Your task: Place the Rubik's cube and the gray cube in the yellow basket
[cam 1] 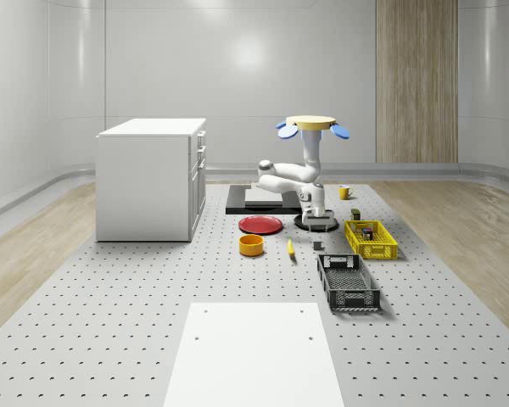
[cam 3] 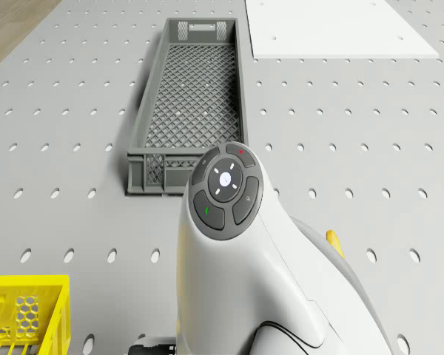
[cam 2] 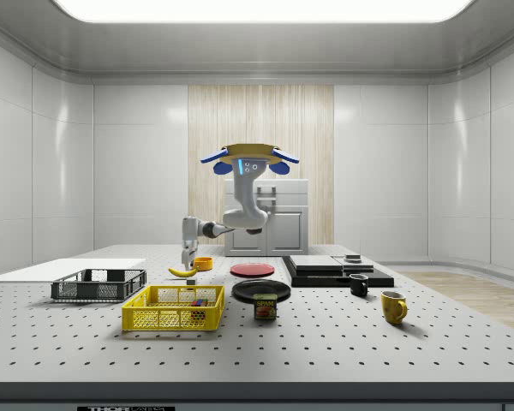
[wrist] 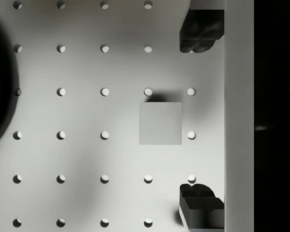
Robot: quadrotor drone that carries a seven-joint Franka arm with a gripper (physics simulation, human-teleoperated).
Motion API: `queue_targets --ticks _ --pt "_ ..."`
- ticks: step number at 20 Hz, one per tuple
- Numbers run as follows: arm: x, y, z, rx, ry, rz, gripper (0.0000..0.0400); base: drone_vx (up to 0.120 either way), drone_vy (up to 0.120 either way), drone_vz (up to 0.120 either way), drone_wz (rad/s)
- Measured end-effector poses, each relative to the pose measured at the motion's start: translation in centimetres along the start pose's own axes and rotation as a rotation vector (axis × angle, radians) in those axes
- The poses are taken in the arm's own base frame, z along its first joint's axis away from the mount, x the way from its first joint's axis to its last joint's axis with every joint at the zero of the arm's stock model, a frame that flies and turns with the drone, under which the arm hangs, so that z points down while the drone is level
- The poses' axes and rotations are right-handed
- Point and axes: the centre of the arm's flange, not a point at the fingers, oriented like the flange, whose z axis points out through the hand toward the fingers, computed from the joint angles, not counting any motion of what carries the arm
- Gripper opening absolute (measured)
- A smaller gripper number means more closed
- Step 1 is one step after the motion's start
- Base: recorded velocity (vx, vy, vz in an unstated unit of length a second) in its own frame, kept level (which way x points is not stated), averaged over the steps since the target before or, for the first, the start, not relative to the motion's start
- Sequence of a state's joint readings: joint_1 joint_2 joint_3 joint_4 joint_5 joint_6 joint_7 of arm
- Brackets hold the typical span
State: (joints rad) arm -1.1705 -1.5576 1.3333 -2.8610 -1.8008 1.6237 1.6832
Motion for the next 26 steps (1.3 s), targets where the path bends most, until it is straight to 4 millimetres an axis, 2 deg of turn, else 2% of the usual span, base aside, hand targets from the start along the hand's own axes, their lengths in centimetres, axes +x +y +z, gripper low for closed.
queue_targets --ticks 8,19,26 --pt "0.0 0.0 0.0 0.0 0.0 0.0 0.04 0.0 -0.01 -0.11 0.0" --pt "-0.2 0.2 3.1 0.0 0.0 0.0 0.04 0.0 0.0 0.0 0.0" --pt "-0.4 0.8 3.8 0.0 0.0 0.0 0.04 0.0 0.0 0.0 0.0"
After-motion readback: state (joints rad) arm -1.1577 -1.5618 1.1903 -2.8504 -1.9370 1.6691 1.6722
